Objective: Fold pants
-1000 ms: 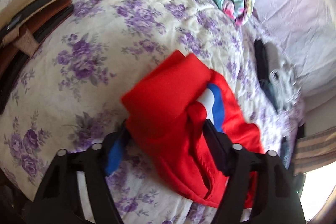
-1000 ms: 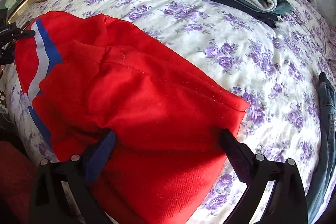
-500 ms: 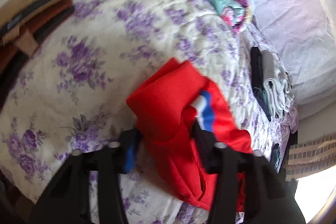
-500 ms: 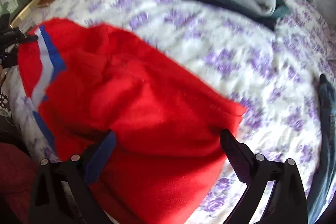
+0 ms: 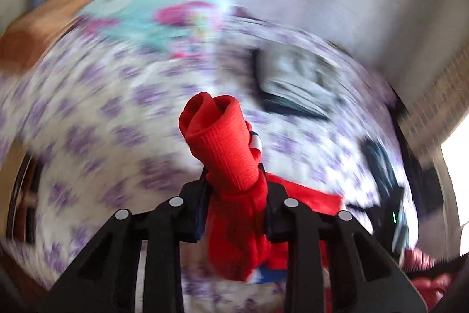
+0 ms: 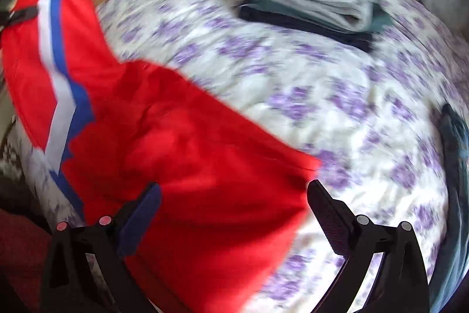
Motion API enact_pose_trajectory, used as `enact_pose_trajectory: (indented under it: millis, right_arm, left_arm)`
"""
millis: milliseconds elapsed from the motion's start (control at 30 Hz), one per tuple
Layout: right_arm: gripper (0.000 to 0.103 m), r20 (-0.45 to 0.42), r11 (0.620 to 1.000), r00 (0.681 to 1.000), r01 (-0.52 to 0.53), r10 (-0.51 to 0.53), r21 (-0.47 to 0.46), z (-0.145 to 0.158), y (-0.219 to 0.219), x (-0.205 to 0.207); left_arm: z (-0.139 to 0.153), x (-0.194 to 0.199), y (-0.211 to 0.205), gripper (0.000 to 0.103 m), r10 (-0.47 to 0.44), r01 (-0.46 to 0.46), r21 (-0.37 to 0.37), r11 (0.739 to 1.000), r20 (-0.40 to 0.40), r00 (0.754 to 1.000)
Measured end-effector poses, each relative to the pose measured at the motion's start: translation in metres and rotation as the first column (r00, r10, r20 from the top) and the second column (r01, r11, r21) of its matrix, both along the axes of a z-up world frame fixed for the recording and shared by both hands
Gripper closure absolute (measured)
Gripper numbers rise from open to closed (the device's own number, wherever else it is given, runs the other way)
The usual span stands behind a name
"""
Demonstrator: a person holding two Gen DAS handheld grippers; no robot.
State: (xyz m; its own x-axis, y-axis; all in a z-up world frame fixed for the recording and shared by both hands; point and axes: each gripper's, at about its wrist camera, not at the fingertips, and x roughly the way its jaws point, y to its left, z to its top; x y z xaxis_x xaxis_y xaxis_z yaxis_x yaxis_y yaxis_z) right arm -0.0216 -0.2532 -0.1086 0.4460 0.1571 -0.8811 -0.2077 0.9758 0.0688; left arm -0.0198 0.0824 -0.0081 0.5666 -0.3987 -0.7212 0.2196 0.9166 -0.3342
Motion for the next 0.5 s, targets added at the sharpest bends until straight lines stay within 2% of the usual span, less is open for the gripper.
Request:
enact_pose_trajectory:
  millis: [33,100,167,200,233,267,300,333,367,400,433,467,500]
  right_arm:
    - [0.004,-0.019,0.997,0.998,0.066,-0.065,0.028,-0.002,-0.018,0.000]
    - [0.004,-0.067,0.976,0.979,0.197,-0.191,0.096,-0.011,-0.050,-0.006]
    - [0.004,-0.123,0.921,0.939,0.341,-0.323,0.187,-0.018,-0.085,-0.018]
    - [0.004,-0.143,0.896,0.921,0.387,-0.363,0.217,-0.021,-0.095,-0.025]
    - [0.004,-0.162,0.866,0.899,0.436,-0.407,0.245,-0.022,-0.107,-0.033]
    - [0.004,-0.169,0.844,0.884,0.467,-0.436,0.264,-0.022,-0.116,-0.041]
    - [0.004,-0.163,0.834,0.878,0.479,-0.450,0.273,-0.020,-0.122,-0.048]
    - [0.004,-0.151,0.835,0.878,0.479,-0.455,0.270,-0.017,-0.124,-0.053]
    - [0.004,-0.134,0.840,0.881,0.473,-0.454,0.265,-0.015,-0.128,-0.058]
    - [0.004,-0.106,0.848,0.887,0.460,-0.449,0.263,-0.008,-0.126,-0.066]
    - [0.004,-0.075,0.856,0.896,0.441,-0.438,0.269,-0.002,-0.124,-0.069]
    - [0.004,-0.052,0.865,0.905,0.419,-0.422,0.276,0.003,-0.122,-0.070]
    - [0.004,-0.026,0.880,0.919,0.384,-0.393,0.280,0.011,-0.114,-0.071]
  left_arm:
    - [0.004,0.000,-0.020,0.076,-0.076,0.076,0.015,0.997,0.007,0.997]
    - [0.005,-0.002,-0.066,0.076,-0.239,0.239,0.036,0.970,0.005,0.971]
    - [-0.005,-0.008,-0.112,0.075,-0.408,0.409,0.041,0.911,-0.032,0.912]
    - [-0.015,-0.012,-0.138,0.072,-0.499,0.502,0.059,0.863,-0.064,0.864]
    - [-0.028,-0.018,-0.166,0.065,-0.580,0.588,0.087,0.804,-0.100,0.808]
    - [-0.040,-0.022,-0.186,0.046,-0.634,0.645,0.082,0.760,-0.126,0.763]
    - [-0.046,-0.024,-0.196,0.038,-0.660,0.672,0.062,0.738,-0.140,0.738]
    - [-0.053,-0.025,-0.206,0.037,-0.679,0.692,0.041,0.721,-0.156,0.717]
    - [-0.055,-0.025,-0.210,0.035,-0.683,0.696,0.032,0.717,-0.165,0.712]
    - [-0.054,-0.022,-0.210,0.032,-0.678,0.690,0.022,0.724,-0.165,0.716]
    - [-0.051,-0.018,-0.203,0.028,-0.659,0.668,0.007,0.744,-0.159,0.735]
    - [-0.049,-0.014,-0.193,0.020,-0.638,0.644,-0.014,0.765,-0.153,0.755]
    - [-0.045,-0.010,-0.178,0.016,-0.600,0.600,-0.052,0.799,-0.148,0.786]
